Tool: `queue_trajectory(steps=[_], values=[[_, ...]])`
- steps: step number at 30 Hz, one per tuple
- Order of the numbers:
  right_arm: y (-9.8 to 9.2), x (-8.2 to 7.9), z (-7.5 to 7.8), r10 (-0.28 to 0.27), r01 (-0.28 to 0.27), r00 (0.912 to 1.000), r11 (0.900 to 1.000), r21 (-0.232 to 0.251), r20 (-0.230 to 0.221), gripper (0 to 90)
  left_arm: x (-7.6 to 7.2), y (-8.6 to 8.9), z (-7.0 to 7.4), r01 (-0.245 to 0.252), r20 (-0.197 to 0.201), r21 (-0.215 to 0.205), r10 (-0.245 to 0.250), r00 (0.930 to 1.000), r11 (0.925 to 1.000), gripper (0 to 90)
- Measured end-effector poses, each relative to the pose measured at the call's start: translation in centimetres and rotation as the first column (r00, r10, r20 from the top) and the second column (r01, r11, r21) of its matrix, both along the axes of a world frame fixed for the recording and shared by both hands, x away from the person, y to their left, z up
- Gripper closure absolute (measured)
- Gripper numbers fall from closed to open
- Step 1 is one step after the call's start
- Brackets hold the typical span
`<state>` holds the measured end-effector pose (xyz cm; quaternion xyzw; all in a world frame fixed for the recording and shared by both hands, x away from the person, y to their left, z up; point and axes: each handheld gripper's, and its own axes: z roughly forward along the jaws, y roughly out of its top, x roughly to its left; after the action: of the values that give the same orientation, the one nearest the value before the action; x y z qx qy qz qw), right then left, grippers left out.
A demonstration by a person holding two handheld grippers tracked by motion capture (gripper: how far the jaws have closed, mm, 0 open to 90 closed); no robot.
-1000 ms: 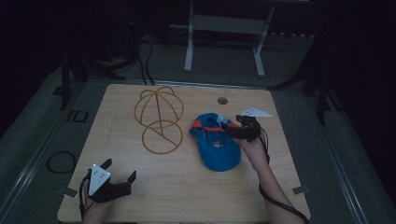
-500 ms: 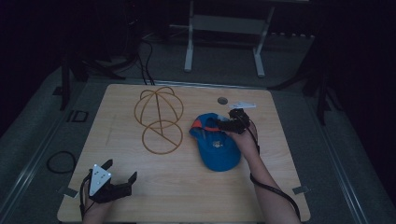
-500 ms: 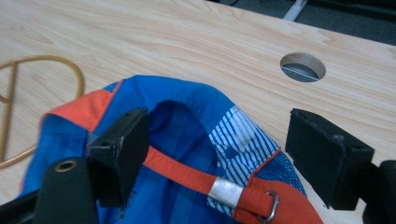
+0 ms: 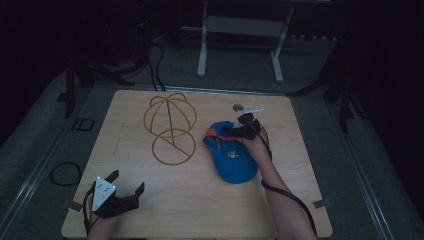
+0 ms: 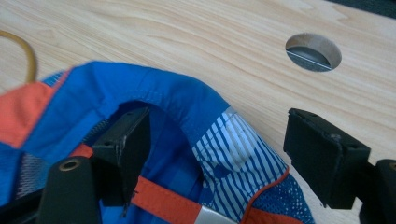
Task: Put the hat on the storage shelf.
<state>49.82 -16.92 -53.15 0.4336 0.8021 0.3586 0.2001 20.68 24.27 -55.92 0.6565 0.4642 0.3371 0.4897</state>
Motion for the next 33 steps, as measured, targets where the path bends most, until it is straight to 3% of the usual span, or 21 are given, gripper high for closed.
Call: queue_trajectory(steps=[4,13,17,20,23,30,33], values=[[0.3,0.2,-1.0,-0.007,0.006,0.9996,0.999,-0.040,-0.028,24.3,0.0,0.2,0.0,-0.001,-0.002,-0.012,0.001,1.0000,0.9999,3.5],[0.1,0.4,-2.3,0.010,-0.015,0.9976,0.997,-0.079,-0.068,28.5,0.0,0.1,0.0,0.002,-0.005,-0.011,-0.002,1.0000,0.9999,3.5],[0.2,0.4,-2.5,0.012,-0.017,0.9982,0.996,-0.089,-0.059,30.5,0.0,0.1,-0.1,0.001,-0.006,-0.011,-0.001,1.0000,0.9999,3.5],[0.1,0.3,-2.4,0.033,-0.039,0.9970,0.997,-0.073,-0.070,38.6,0.0,0.1,-0.1,0.003,-0.009,-0.006,-0.003,1.0000,1.0000,3.6],[0.1,0.1,-2.5,0.035,-0.039,0.9973,0.997,-0.063,-0.064,41.1,0.0,0.0,-0.1,0.004,-0.008,-0.003,-0.004,1.0000,1.0000,3.6],[0.3,-0.3,-2.4,0.063,-0.066,0.9966,0.996,-0.066,-0.054,64.8,0.1,0.0,-0.1,0.004,-0.011,-0.005,-0.004,0.9999,1.0000,3.7],[0.7,-0.5,-2.3,0.087,-0.091,0.9948,0.992,-0.089,-0.054,77.0,0.1,0.0,-0.2,0.004,-0.016,0.001,-0.004,0.9999,1.0000,3.9]])
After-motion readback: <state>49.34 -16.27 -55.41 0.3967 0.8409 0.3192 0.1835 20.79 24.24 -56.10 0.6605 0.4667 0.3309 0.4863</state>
